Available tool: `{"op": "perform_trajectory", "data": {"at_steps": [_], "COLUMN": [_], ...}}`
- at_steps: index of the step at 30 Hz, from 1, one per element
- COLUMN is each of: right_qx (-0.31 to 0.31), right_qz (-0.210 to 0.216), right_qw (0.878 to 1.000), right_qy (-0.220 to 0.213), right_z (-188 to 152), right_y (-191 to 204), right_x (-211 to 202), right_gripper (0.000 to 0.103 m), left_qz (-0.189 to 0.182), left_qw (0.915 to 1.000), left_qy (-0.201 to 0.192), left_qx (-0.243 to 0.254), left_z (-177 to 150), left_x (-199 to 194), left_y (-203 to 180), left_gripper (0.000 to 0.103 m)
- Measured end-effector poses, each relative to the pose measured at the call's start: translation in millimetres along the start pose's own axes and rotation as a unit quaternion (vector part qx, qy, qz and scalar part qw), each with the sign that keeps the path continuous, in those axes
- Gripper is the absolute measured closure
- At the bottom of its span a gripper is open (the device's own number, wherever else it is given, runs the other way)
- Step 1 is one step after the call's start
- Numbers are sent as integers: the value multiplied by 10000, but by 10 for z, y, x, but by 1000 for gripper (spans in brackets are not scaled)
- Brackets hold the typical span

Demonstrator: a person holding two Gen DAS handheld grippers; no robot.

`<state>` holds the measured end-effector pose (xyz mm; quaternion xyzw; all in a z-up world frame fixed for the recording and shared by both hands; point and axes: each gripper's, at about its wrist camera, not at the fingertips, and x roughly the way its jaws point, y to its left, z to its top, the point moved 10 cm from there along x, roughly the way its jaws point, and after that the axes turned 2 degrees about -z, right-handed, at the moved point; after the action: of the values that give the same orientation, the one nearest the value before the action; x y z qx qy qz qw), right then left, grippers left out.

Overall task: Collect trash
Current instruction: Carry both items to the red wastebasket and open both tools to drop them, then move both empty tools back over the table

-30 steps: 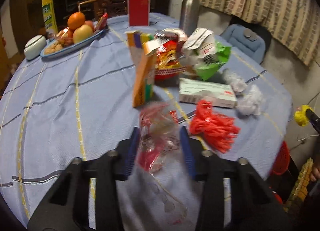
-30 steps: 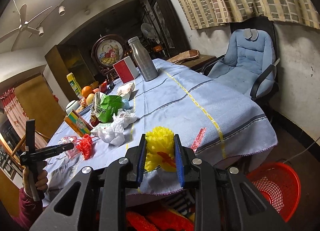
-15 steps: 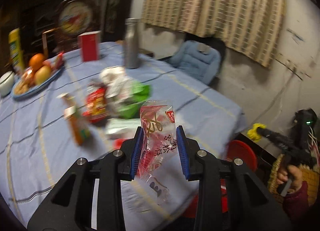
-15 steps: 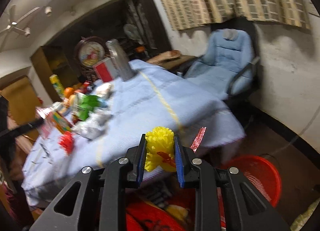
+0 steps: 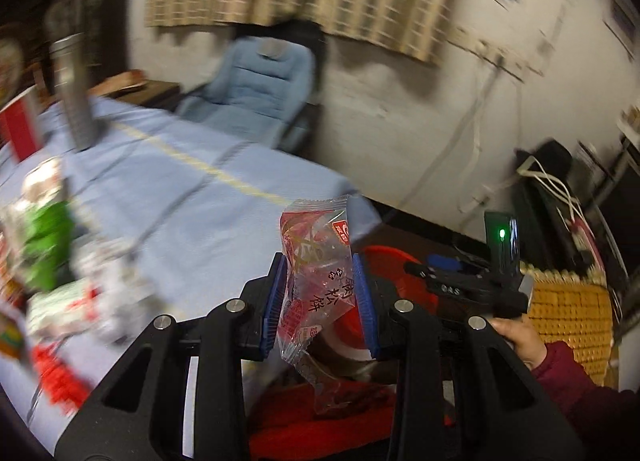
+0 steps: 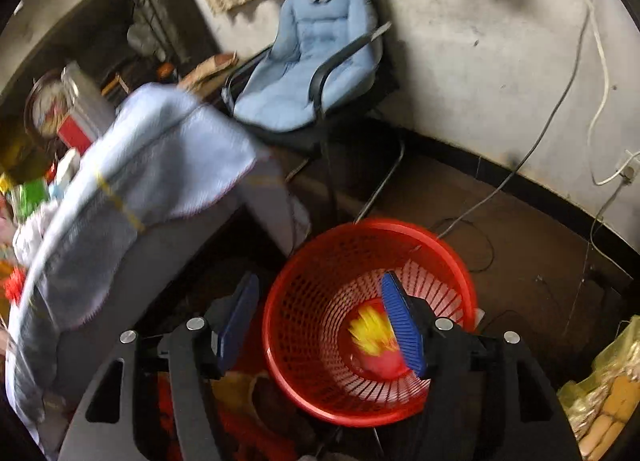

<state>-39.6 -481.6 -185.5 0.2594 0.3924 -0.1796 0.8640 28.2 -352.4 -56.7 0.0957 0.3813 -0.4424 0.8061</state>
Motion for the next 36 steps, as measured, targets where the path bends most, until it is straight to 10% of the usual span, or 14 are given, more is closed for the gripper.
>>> {"op": "perform_trajectory", "data": {"at_steps": [8, 14, 36], "right_qx": [646, 740, -338], "right_qz": [-154, -90, 378], "right_qw": [9948, 9933, 9914], "right_qy": [-768, -881, -1205], "right_z": [294, 330, 470], "right_y": [-540, -663, 427], "right_x": [-395, -483, -850], "right_gripper": [32, 32, 12], "left_qz": [-749, -364, 773], "left_qw": [9920, 9893, 9969], "left_qy": [822, 1102, -38], "left_qx": [591, 881, -117], "left_z": [103, 13, 265], "left_x": [1123, 1630, 270], "left_y": [-790, -938, 147], "left_gripper": [65, 24, 8]}}
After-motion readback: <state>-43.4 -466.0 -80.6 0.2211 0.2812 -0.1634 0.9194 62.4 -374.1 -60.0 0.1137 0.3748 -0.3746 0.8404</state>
